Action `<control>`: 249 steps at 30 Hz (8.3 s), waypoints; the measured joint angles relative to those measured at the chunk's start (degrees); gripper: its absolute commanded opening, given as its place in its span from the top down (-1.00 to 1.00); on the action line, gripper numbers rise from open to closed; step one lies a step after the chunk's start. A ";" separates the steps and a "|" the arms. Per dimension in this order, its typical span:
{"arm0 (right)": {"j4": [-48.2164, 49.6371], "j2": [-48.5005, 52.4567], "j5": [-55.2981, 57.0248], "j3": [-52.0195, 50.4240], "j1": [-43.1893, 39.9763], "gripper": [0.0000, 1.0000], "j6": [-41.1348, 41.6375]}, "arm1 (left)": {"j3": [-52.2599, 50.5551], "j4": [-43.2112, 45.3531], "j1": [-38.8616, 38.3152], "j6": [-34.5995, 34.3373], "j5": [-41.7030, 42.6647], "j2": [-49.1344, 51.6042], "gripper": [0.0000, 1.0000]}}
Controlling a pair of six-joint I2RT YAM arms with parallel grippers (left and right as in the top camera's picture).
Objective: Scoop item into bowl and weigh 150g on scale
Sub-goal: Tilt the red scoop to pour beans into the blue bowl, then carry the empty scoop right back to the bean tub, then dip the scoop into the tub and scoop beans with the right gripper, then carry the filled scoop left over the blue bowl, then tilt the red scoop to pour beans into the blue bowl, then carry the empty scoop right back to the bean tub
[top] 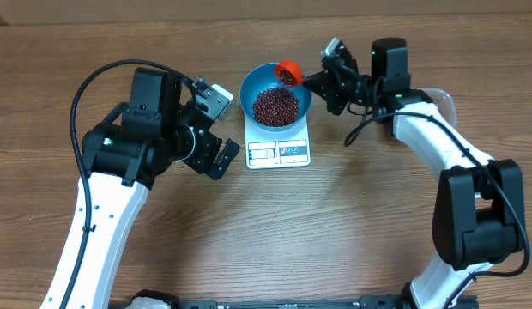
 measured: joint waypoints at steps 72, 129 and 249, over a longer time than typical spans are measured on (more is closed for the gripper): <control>-26.25 -10.36 47.12 -7.32 -18.45 0.93 5.95 | 0.00 -0.02 0.00 0.02 0.00 0.00 -0.99; -36.15 -4.50 -8.61 -2.95 -44.02 0.93 29.62 | 0.00 -0.02 0.00 0.02 0.00 0.00 -0.99; -14.36 -25.62 27.06 -2.75 2.34 0.93 -0.02 | 0.00 -0.02 0.00 0.02 0.00 0.00 -0.99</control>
